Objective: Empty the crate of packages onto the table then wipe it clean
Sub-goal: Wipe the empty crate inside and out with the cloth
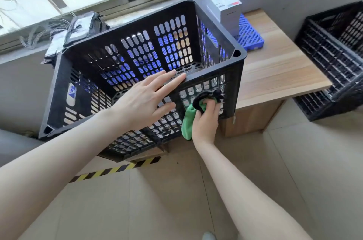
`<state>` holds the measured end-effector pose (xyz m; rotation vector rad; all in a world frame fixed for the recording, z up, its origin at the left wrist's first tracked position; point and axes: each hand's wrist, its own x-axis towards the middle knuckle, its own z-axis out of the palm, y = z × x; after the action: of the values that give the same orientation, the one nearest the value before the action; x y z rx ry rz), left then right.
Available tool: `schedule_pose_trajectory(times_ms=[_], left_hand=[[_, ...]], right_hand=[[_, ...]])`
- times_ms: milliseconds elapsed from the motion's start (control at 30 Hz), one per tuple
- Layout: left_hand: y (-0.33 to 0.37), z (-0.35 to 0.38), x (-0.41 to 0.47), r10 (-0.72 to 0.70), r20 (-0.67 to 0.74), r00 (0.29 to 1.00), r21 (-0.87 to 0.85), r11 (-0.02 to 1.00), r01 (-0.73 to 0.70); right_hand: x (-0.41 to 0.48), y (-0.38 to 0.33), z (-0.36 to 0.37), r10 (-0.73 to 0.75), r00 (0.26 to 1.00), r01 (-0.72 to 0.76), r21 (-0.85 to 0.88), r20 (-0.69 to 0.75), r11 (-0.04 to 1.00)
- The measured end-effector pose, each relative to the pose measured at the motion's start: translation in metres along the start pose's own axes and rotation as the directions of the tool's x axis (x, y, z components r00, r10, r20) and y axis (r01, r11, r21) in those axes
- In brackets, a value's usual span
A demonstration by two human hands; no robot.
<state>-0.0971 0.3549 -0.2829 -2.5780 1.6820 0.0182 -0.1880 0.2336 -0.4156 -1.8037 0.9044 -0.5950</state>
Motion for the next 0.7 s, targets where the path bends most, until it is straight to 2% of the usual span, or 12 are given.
schedule_pose_trajectory(times_ms=[167,300,400,467,567,633,700], left_hand=[[0.001,0.000,-0.001,0.011,-0.018,1.000,0.015,1.000,-0.011],[0.003,-0.003,-0.001,0.008,0.003,1.000,0.019,1.000,-0.008],[0.004,-0.004,-0.002,0.004,0.007,1.000,0.022,1.000,-0.004],[0.004,-0.005,-0.002,0.013,0.003,1.000,0.014,1.000,-0.013],[-0.001,-0.007,-0.006,0.060,0.011,0.998,-0.029,0.998,-0.060],[-0.006,-0.009,-0.012,0.092,0.010,0.996,-0.047,0.995,-0.091],[-0.013,-0.010,-0.023,0.100,0.019,0.995,-0.037,0.994,-0.099]], right_hand=[[0.000,0.020,0.003,0.006,1.000,-0.004,-0.074,0.029,0.997],[-0.009,0.047,0.003,0.238,0.960,-0.248,0.051,0.145,0.968],[-0.007,0.036,0.001,0.244,0.961,-0.266,0.197,0.129,0.944],[-0.008,0.008,-0.002,0.181,0.982,-0.188,0.289,0.052,0.939],[-0.020,-0.043,-0.005,-0.080,0.992,0.114,0.385,-0.102,0.916],[-0.026,-0.061,-0.003,-0.239,0.958,0.282,0.382,-0.156,0.880],[-0.030,-0.059,0.004,-0.279,0.949,0.313,0.328,-0.148,0.891]])
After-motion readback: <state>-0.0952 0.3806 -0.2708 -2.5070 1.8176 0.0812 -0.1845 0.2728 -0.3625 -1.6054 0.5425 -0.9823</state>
